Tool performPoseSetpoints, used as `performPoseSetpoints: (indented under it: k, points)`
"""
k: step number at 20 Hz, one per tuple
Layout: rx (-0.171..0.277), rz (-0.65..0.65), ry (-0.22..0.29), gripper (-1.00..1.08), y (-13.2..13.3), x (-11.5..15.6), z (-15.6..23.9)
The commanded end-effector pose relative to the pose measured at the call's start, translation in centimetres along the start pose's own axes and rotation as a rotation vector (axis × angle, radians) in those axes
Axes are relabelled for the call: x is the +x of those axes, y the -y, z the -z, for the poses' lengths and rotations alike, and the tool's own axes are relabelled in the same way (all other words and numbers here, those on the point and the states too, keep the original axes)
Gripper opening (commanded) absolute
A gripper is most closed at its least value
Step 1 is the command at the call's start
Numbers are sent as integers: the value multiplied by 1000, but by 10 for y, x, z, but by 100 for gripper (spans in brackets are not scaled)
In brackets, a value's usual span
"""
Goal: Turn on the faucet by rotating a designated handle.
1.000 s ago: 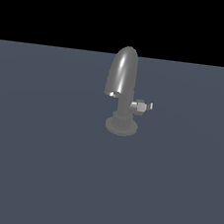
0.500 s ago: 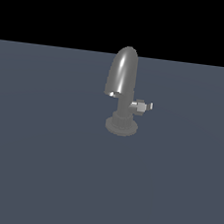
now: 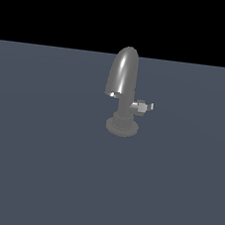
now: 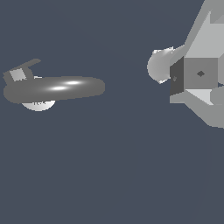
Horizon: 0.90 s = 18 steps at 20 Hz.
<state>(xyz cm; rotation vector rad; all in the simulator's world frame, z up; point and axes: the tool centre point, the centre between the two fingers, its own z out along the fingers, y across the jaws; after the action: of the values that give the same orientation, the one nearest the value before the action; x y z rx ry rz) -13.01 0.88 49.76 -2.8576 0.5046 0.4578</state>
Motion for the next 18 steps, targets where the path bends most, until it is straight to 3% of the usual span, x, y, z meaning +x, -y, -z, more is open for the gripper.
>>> performPoseSetpoints:
  k: [1, 18]
  points:
    - [20, -42, 41, -100, 2, 14, 1]
    - [164, -332, 329, -100, 3, 113, -8]
